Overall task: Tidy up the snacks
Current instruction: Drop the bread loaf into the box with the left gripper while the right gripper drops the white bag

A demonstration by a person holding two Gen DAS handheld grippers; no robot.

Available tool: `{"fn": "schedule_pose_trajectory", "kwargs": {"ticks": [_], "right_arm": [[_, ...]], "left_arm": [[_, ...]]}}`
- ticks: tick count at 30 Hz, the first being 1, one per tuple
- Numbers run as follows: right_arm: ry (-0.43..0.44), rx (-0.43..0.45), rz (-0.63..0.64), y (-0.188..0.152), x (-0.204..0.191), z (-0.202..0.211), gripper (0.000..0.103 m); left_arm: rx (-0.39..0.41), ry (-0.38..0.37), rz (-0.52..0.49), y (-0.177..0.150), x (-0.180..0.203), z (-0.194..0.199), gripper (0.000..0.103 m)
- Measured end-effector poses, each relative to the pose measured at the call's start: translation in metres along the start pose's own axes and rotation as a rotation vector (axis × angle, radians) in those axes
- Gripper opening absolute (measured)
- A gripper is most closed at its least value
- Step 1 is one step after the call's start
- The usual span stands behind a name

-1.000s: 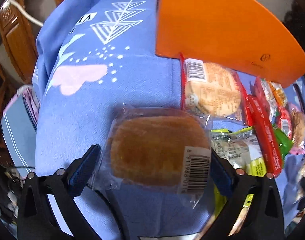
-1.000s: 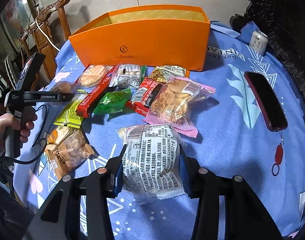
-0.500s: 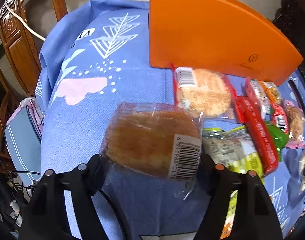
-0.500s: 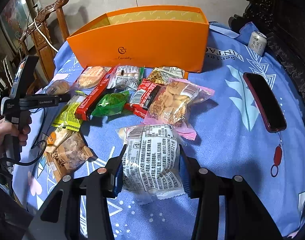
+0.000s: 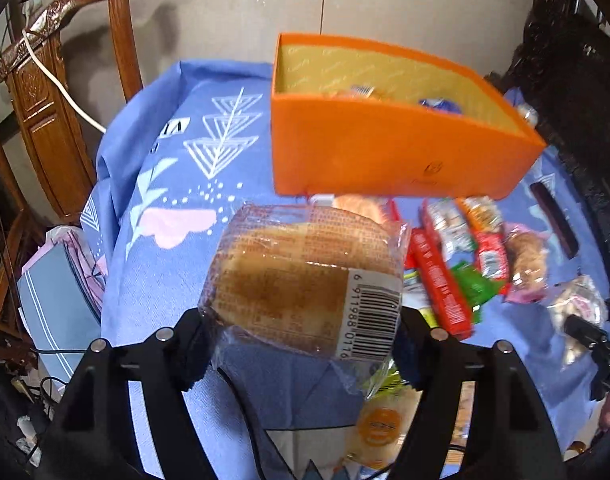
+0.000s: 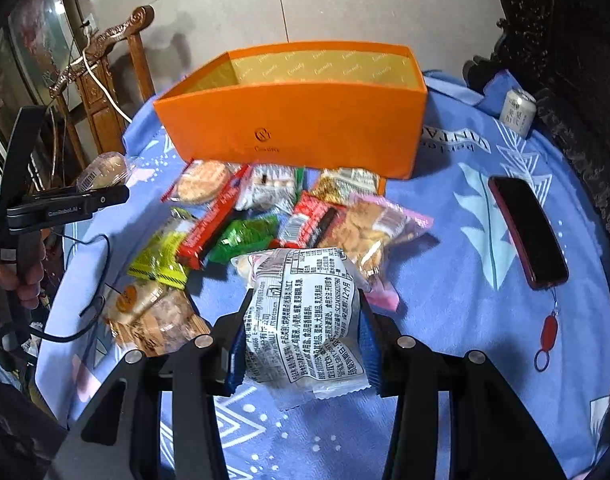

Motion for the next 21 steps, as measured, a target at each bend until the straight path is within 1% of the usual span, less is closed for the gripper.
{"fn": "schedule_pose_trajectory", "kwargs": {"ticks": [3, 6, 7, 12, 14, 18, 21], "right_arm": [[0.011, 0.029, 0.013, 0.012, -0.004, 0.008, 0.047], [0.023, 0.075, 0.030, 0.034, -0.009, 0.020, 0.047], [0.031, 0.103, 0.033, 0.047, -0.011, 0.026, 0.047], [0.048, 0.206, 0.055, 0.101, -0.016, 0.046, 0.047], [0.048, 0.253, 0.069, 0.129, -0.018, 0.053, 0.047], [0.039, 0.318, 0.080, 0.175, -0.018, 0.057, 0.047], [0.029, 0.345, 0.091, 0.200, -0.017, 0.056, 0.047]], "left_arm": [[0.026, -0.012, -0.001, 0.011, 0.006, 0.017, 0.070], [0.067, -0.023, -0.013, 0.029, 0.013, 0.035, 0.071], [0.083, -0.024, -0.016, 0.036, 0.014, 0.040, 0.071], [0.164, -0.047, -0.018, 0.087, 0.025, 0.066, 0.071], [0.193, -0.054, -0.021, 0.110, 0.030, 0.071, 0.071], [0.224, -0.070, -0.024, 0.150, 0.039, 0.073, 0.071], [0.240, -0.069, -0.039, 0.177, 0.047, 0.071, 0.071]]}}
Point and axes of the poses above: each gripper's, at about its wrist camera, not at the fingertips, and z roughly against the way its jaws point, x to its right, y to its top, the point moved 6 cm from there along -z, roughly the way its jaws point, and after that the axes turned 2 degrees about -z, right-handed, at the moved point
